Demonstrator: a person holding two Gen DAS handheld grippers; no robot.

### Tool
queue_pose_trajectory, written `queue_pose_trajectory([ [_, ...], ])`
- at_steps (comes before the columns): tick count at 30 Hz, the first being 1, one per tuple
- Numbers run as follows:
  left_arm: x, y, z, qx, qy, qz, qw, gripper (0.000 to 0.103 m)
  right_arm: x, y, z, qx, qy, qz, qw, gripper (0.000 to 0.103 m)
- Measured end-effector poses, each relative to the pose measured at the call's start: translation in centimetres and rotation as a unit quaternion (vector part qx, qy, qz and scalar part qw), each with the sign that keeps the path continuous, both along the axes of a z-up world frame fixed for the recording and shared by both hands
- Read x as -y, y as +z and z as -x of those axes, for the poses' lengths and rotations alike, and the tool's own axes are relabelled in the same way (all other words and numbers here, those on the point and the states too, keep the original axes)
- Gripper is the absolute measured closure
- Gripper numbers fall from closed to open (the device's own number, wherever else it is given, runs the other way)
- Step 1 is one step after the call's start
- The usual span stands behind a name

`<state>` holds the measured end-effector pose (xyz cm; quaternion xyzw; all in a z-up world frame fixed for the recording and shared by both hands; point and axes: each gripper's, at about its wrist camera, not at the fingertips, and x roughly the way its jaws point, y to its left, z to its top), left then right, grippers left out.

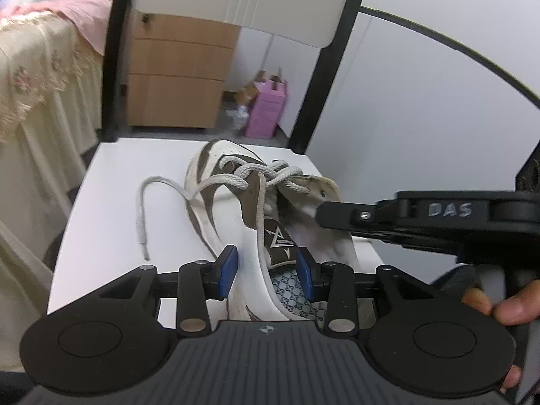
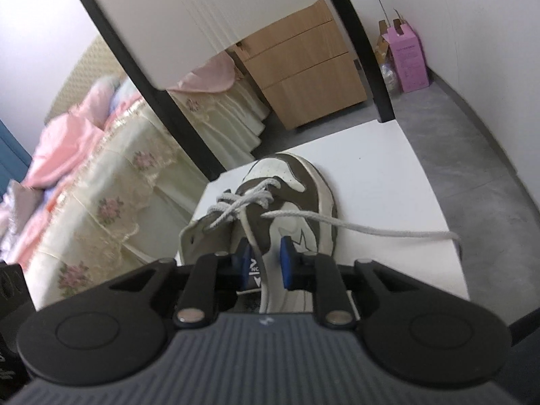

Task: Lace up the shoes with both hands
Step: 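Pull the white lace taut upward and across the sneaker with the right gripper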

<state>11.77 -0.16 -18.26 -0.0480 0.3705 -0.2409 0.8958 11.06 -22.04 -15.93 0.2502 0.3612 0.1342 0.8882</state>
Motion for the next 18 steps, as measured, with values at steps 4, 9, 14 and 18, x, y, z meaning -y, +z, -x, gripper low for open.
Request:
queue_pose_trajectory([
  [4,0.2,0.3,0.7,0.013,0.043,0.006,0.999,0.059,1.9,-0.5,0.3,-0.005,-0.004,-0.056,0.998,0.077],
  [9,0.4,0.2,0.2,0.02,0.083,0.007,0.9963,0.059,4.5,-1.6,0.0,-0.024,-0.022,-0.186,0.982,0.066],
  [14,1.0,-0.6,-0.6,0.007,0.091,-0.007,0.9958,0.057,6.8,-4.8,-1.1,-0.082,-0.07,-0.261,0.959,0.056],
  [18,1.2,-1.1,-0.8,0.003,0.093,-0.014,0.9956,0.055,7.6,-6.8,-2.5,-0.11,-0.094,-0.318,0.937,0.054],
])
